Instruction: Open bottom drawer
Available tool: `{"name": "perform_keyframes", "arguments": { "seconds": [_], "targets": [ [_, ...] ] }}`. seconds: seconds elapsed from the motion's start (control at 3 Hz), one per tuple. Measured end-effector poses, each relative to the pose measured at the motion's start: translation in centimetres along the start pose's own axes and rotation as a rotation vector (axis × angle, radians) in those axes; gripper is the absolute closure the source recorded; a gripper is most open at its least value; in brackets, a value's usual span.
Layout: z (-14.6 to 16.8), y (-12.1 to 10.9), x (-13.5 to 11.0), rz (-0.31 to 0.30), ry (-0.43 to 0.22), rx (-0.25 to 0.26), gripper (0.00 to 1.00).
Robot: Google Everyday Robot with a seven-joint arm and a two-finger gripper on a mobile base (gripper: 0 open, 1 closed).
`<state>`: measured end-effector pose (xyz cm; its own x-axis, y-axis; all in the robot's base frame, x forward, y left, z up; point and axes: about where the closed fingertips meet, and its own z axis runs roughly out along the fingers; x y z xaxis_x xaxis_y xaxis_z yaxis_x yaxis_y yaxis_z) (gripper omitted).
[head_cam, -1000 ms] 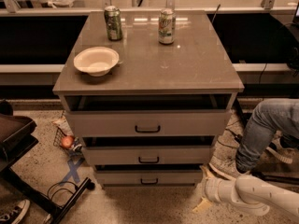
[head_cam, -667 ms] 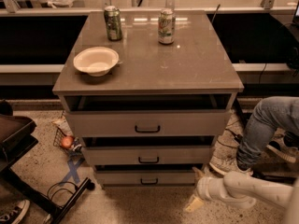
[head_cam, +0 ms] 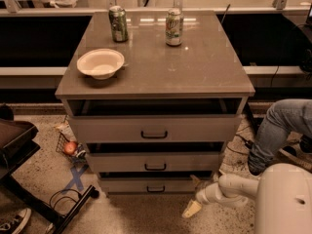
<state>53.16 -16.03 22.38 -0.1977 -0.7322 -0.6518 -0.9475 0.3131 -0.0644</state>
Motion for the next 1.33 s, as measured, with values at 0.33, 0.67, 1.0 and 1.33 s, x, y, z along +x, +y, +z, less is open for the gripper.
{"name": "perform_keyframes", "arguments": {
  "seconds": [0.33,0.67,1.0,1.33],
  "targets": [
    [2.8,-2.8,0.4,0.006,-0.043,0.001,0.00],
    [2.8,-2.9,0.4,0.006,-0.043,0.002,0.00],
    [3.6,-2.5,0.3,0.000,-0.044,-0.012,0.15],
    [4.2,-1.6,-0.1,-0.011,-0.039,-0.027,0.39]
  ]
}}
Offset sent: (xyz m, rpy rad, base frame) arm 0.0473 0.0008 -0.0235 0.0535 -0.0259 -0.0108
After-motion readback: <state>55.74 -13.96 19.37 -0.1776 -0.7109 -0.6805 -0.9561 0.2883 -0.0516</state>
